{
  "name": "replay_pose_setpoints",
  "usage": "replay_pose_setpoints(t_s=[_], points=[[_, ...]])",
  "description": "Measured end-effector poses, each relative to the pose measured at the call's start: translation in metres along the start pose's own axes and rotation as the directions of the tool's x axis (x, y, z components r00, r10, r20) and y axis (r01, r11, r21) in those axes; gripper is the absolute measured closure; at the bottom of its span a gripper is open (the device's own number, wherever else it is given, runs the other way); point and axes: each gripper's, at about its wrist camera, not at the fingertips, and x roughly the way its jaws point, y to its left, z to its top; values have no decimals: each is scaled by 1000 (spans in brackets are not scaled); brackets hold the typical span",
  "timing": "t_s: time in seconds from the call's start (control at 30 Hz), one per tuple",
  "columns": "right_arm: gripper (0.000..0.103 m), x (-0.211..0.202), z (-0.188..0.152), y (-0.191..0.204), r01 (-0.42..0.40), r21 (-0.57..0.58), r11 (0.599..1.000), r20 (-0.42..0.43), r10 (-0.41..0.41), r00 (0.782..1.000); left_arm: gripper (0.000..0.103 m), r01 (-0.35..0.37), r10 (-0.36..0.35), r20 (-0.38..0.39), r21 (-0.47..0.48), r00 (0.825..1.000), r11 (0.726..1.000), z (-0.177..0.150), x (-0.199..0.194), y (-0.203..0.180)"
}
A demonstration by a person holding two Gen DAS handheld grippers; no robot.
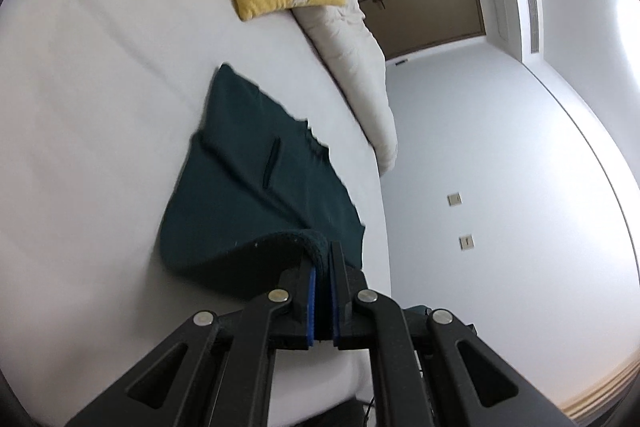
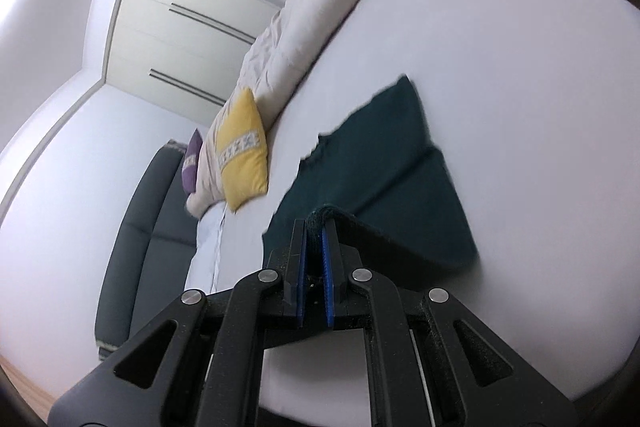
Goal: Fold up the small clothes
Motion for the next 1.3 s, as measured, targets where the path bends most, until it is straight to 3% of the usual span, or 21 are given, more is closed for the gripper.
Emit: replay_pose_setpoints(t_s=[0.4,0.7,0.77,0.8,0.83,0.9,0.93,1.0,1.07,1.13,1.3], points=[[97,137,116,0,66,60,996,72,-70,995,97,-50,51,24,-21,998,999,97,102,11],[97,229,153,-47,166,117,979,59,-174,983,97,-140,141,18,-72,990,988,143,163,55],[93,256,161,-62,208,137,968,34,-215,976,96,-184,185,1,-98,983,978,149,175,73],[93,266,164,-69,242,146,959,22,-248,969,93,-208,209,-7,-106,978,972,150,179,80],[92,275,167,-76,275,152,949,26,-282,959,82,-218,218,-13,-113,976,969,151,183,85],[77,283,171,-87,301,170,938,38,-312,949,73,-189,188,-16,-120,982,975,150,181,91],[66,285,171,-90,293,180,939,46,-305,951,64,-187,187,-12,-111,982,976,149,179,90],[60,286,171,-88,287,149,946,59,-298,953,45,-196,198,4,-91,980,976,149,173,86],[58,283,169,-78,358,83,930,70,-364,929,42,-191,195,37,-90,980,977,150,162,82],[58,281,164,-69,385,26,923,68,-386,920,42,-194,199,65,-80,978,978,149,150,77],[58,271,133,-31,470,-192,862,83,-463,882,42,-293,288,87,58,954,954,125,143,58]])
